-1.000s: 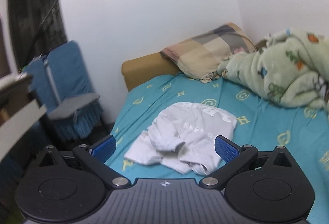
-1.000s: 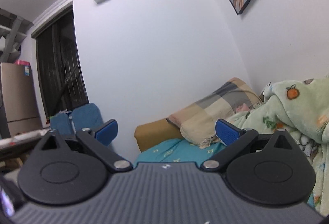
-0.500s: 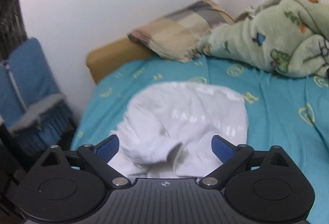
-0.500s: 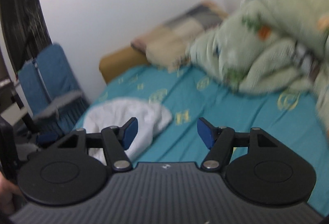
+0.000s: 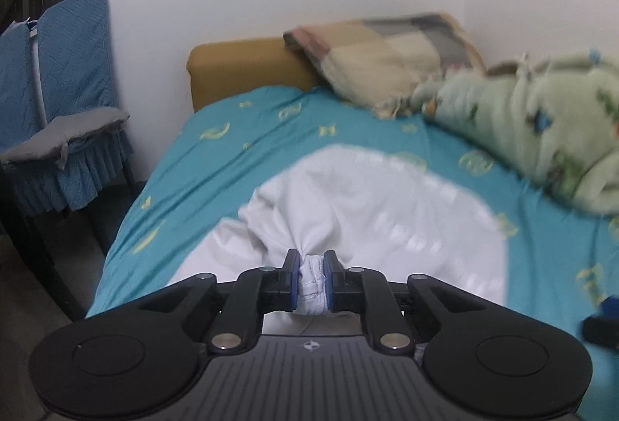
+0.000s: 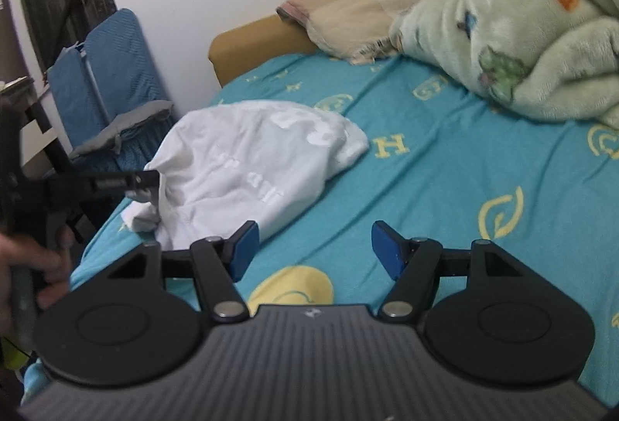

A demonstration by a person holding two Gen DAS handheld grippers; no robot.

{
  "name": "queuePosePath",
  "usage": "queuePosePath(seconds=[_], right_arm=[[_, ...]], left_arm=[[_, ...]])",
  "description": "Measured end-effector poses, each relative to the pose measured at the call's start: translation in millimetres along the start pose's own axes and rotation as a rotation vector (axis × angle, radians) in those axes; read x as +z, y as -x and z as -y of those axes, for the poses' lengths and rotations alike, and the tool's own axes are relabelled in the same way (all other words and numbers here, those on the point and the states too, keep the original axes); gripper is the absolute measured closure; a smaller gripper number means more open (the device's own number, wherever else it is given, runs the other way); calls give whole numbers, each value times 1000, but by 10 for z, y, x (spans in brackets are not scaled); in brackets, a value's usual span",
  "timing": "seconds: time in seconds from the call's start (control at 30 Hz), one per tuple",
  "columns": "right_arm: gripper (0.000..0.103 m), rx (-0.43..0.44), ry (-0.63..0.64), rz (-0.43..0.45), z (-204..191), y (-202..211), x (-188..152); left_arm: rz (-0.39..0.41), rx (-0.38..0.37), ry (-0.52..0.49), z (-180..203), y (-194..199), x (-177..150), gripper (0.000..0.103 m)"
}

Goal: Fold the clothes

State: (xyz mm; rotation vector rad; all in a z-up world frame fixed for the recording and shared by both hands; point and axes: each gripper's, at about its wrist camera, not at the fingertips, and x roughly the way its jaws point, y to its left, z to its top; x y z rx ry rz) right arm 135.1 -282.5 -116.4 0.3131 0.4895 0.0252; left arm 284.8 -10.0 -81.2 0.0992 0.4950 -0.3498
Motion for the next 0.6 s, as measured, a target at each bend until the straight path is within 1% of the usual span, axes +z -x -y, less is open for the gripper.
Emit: queuePosePath(seconds=[0.1,0.17,0.3,0.43,0.6], right_arm=[[35,19,35,65,-82,131,58],[35,53,44,100,-142,245,82],[35,123,79,161,-286,561,108],[35,187,116,186,-445,914,59],[35,239,186,167,-704,1202,-55]], left_arm=[[13,-28,36,-9,213,138,92],[21,-46,60,-15,355,231,93],[65,-107,46,240,944,269,93],[99,-135,48,437,1462,154,93],[109,-166,142,493,1987,-101,93]])
